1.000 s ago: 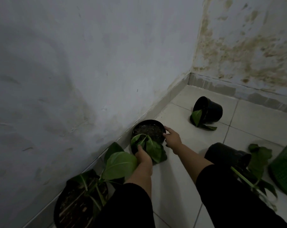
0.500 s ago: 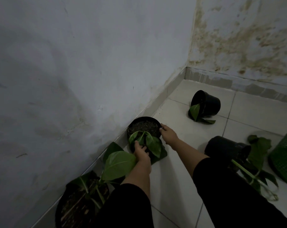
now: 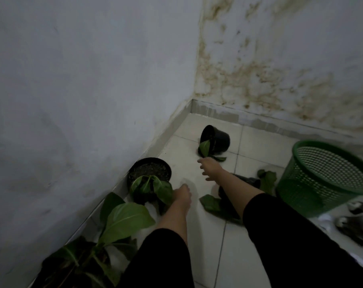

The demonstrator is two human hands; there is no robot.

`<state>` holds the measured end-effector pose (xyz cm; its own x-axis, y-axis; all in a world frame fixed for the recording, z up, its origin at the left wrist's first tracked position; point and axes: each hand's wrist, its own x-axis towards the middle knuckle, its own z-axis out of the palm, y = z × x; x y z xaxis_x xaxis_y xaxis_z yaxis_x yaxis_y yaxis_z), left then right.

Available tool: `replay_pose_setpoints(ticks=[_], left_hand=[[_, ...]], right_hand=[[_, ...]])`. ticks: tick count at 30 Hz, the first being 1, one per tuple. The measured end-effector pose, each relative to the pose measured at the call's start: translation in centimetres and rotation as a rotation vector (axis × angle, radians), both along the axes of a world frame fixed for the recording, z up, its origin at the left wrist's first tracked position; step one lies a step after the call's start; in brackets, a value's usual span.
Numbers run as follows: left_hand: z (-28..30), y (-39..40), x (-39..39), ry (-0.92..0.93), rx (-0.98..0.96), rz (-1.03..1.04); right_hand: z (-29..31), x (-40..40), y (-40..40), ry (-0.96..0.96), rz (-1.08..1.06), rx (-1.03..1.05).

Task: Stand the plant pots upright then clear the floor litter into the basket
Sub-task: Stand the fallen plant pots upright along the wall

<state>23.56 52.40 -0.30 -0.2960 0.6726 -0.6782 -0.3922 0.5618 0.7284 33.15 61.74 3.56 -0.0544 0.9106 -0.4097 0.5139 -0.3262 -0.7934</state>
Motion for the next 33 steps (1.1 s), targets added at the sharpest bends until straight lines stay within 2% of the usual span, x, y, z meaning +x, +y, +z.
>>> replay_pose_setpoints(ticks=[3, 9, 13, 16, 21, 24, 28, 33], left_hand=[[1.7, -1.0, 2.3, 0.049, 0.048, -0.190], [2.3, -1.1, 3.6, 0.190, 0.139, -0.410], [2.5, -0.7, 5.5, 0.375, 0.192, -0.635], [2.2, -0.1, 7.1, 0.460, 0.242, -0.754], [0.7, 1.1, 9.6, 0.565, 0.252, -0.809], [-0.1, 1.2, 11.3, 0.552, 0.278, -0.809], [-1.5, 1.7, 13.1, 0.537, 0.281, -0.785], [-2.4, 2.5, 14.2, 0.598, 0.240, -0.680]], right_hand=[[3.4, 4.5, -0.6, -0.086, -0.049, -0.090], [10.0, 13.3, -1.0, -0.374, 0.047, -0.183], [9.8, 17.7, -1.4, -0.493, 0.038, -0.138], [6.6, 19.7, -2.1, -0.484, 0.016, -0.154], [1.2, 21.0, -1.4, -0.413, -0.009, -0.135], [-0.3, 21.5, -0.2, -0.394, -0.014, -0.100], [-2.2, 23.0, 1.5, -0.370, -0.001, -0.158], [-4.4, 25.0, 2.3, -0.205, 0.031, -0.169]])
